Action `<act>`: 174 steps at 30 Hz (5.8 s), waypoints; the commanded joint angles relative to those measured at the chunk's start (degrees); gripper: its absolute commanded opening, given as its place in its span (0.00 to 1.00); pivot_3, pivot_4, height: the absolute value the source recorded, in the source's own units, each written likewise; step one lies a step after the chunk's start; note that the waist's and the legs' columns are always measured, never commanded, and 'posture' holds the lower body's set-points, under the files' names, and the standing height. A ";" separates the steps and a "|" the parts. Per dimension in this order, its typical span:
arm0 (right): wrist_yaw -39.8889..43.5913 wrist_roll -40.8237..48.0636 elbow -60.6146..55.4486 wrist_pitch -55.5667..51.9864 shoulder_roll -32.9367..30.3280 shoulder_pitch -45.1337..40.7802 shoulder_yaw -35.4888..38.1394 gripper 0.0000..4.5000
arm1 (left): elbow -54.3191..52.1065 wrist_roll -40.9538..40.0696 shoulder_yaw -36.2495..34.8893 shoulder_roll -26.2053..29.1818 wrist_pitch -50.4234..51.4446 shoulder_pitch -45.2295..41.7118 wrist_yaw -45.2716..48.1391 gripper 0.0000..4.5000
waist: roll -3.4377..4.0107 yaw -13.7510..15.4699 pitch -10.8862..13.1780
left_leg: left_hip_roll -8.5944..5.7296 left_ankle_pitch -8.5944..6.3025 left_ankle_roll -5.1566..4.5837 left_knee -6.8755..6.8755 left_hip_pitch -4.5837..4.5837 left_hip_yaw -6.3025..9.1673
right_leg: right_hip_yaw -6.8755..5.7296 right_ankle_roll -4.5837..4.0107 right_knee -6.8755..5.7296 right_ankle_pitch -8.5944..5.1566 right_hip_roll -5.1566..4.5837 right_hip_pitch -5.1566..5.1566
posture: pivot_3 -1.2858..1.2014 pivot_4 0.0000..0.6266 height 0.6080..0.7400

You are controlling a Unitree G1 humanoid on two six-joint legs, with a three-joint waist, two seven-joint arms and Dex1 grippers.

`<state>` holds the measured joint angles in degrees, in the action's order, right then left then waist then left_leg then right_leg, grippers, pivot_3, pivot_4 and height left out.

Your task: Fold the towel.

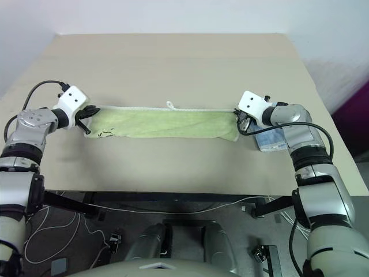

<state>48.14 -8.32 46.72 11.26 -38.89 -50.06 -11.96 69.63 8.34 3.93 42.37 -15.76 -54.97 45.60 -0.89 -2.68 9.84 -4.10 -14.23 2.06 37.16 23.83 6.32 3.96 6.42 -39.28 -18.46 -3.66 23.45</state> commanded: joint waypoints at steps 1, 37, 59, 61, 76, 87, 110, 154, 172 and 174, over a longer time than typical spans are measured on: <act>-0.95 -1.02 2.46 3.16 0.76 -2.36 0.47 0.01 | 0.50 1.53 0.68 0.92 -0.67 -0.97 -0.50 0.00 | 0.00 -0.01 0.00 | 0.00 0.00 0.00 0.00 0.00 0.00 | 0.00 0.00 0.00 0.00 0.00 0.00 | 0.52 0.24 1.00; -42.66 78.30 -63.41 -87.46 22.03 30.98 45.98 0.99 | -25.18 -19.47 -12.99 -2.88 3.76 9.89 16.11 1.00 | -0.03 0.21 -0.08 | 0.02 -0.01 -0.01 0.07 0.07 0.15 | 0.00 -0.02 -0.07 0.01 -0.13 -0.02 | 0.52 0.24 1.00; -88.16 113.26 -50.29 -55.21 25.40 34.79 32.45 0.99 | -38.61 -22.59 -10.44 -8.08 11.21 15.42 18.71 1.00 | -0.03 -1.32 -0.10 | 0.07 -0.01 -0.03 -0.01 -0.34 0.12 | 0.02 -0.01 -0.05 0.01 0.04 -0.41 | 0.52 0.24 1.00; -87.06 112.51 -48.12 -53.77 25.39 33.32 32.68 0.99 | -39.00 -22.61 -10.37 -8.22 11.38 15.74 18.65 1.00 | -0.03 -1.32 -0.10 | 0.08 -0.01 -0.03 0.00 -0.46 0.12 | 0.02 -0.01 -0.05 0.01 0.06 -0.55 | 0.52 0.24 1.00; -81.17 102.45 -38.71 -48.65 26.46 24.76 34.71 0.80 | -41.17 -23.03 -10.22 -8.90 12.11 17.48 18.05 1.00 | -0.03 -1.20 -0.11 | 0.07 -0.01 -0.03 0.02 -0.56 0.13 | 0.02 -0.01 -0.04 0.01 0.03 -0.67 | 0.52 0.24 1.00; -81.78 102.35 -43.80 -48.75 27.18 25.99 36.87 0.01 | -41.49 -23.33 -9.80 -9.05 12.17 17.63 17.96 1.00 | -0.02 -1.05 -0.10 | 0.05 -0.01 -0.03 -0.04 -0.43 0.12 | 0.03 -0.01 -0.04 0.01 0.00 -0.49 | 0.52 0.24 1.00; -56.46 84.81 -55.02 -70.10 8.38 10.15 12.30 0.01 | -40.94 -23.06 -9.14 -10.42 11.16 17.29 17.41 1.00 | -0.01 -1.16 -0.09 | 0.15 -0.01 -0.04 -0.08 -0.40 0.12 | 0.03 -0.01 0.07 0.01 0.00 -0.47 | 0.52 0.24 1.00; -16.48 17.91 -21.59 -27.70 21.65 10.68 -4.25 0.01 | -76.28 -44.18 -25.87 -20.65 44.32 43.34 -17.12 1.00 | -0.02 -1.25 -0.09 | 0.09 -0.01 -0.02 -0.13 -0.26 0.11 | 0.06 -0.02 0.05 0.01 -0.04 -0.23 | 0.52 0.24 1.00; -10.82 21.44 -44.65 -27.91 18.44 10.91 6.68 0.01 | -90.48 -52.71 -29.81 -29.05 54.79 52.43 -39.46 1.00 | -0.06 0.24 -0.12 | 0.08 -0.02 0.01 -0.12 -0.43 0.12 | 0.05 -0.02 0.15 0.01 -0.03 -0.48 | 0.52 0.24 1.00; -10.35 20.73 -46.03 -28.10 17.27 10.70 6.80 0.01 | -90.27 -54.26 -30.81 -30.31 55.84 52.24 -42.45 1.00 | -0.06 0.42 -0.12 | 0.07 -0.02 0.00 -0.11 -0.43 0.13 | 0.03 -0.02 0.18 0.01 -0.03 -0.51 | 0.52 0.24 1.00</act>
<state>37.14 11.94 3.39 -16.74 -20.98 -38.69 -6.14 -17.66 -44.00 -24.81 12.61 39.69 -2.47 5.45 -0.94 -2.26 9.72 -4.04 -14.26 2.06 37.05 23.40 6.45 3.99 6.40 -39.09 -18.45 -3.70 22.94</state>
